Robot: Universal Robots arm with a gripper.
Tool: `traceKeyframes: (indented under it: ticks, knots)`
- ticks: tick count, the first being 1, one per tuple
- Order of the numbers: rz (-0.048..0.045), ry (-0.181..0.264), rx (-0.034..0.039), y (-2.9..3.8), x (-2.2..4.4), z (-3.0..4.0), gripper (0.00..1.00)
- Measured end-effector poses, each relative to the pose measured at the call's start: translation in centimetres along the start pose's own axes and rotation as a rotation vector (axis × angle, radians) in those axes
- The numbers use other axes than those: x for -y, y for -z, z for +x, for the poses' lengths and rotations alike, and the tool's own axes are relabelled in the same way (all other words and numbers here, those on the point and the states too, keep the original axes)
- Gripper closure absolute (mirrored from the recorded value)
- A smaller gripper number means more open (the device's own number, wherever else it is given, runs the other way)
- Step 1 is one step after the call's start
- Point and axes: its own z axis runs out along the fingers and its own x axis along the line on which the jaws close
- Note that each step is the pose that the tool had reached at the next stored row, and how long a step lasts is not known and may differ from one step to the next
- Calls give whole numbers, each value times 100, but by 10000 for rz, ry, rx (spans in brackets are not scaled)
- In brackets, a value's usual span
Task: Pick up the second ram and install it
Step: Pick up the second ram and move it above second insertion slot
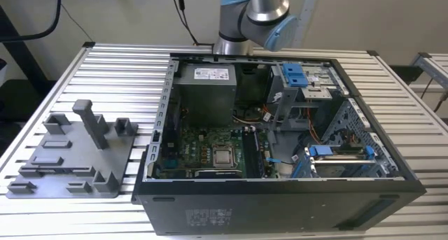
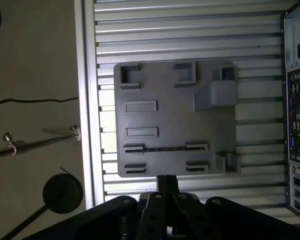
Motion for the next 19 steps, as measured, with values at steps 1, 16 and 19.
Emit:
traceKeyframes:
  ticks: [1, 16, 19]
  knots:
    - [0, 0, 0, 0, 0, 0, 89]
    - [-3, 572, -28, 0, 0, 0, 89]
    - [-6, 1071, -51, 0, 0, 0, 89]
